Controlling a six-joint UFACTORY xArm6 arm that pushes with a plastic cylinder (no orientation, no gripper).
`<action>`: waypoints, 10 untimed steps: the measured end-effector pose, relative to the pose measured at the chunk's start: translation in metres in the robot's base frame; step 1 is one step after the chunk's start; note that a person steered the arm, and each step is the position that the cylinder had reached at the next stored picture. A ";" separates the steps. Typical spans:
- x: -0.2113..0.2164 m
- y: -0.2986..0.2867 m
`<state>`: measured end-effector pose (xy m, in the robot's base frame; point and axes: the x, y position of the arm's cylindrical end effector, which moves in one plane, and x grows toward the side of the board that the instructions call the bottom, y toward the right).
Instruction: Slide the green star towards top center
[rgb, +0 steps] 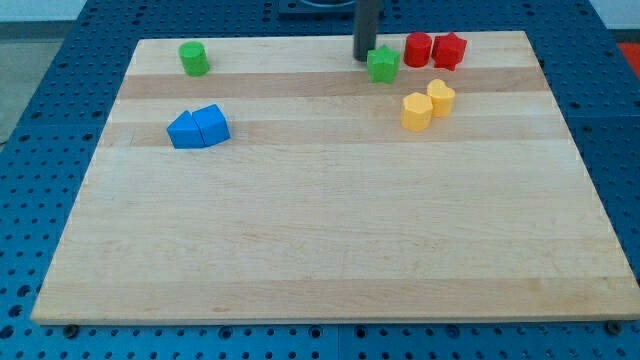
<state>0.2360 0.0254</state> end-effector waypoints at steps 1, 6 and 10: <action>0.039 -0.042; 0.074 0.022; 0.059 0.070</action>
<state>0.2955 0.0952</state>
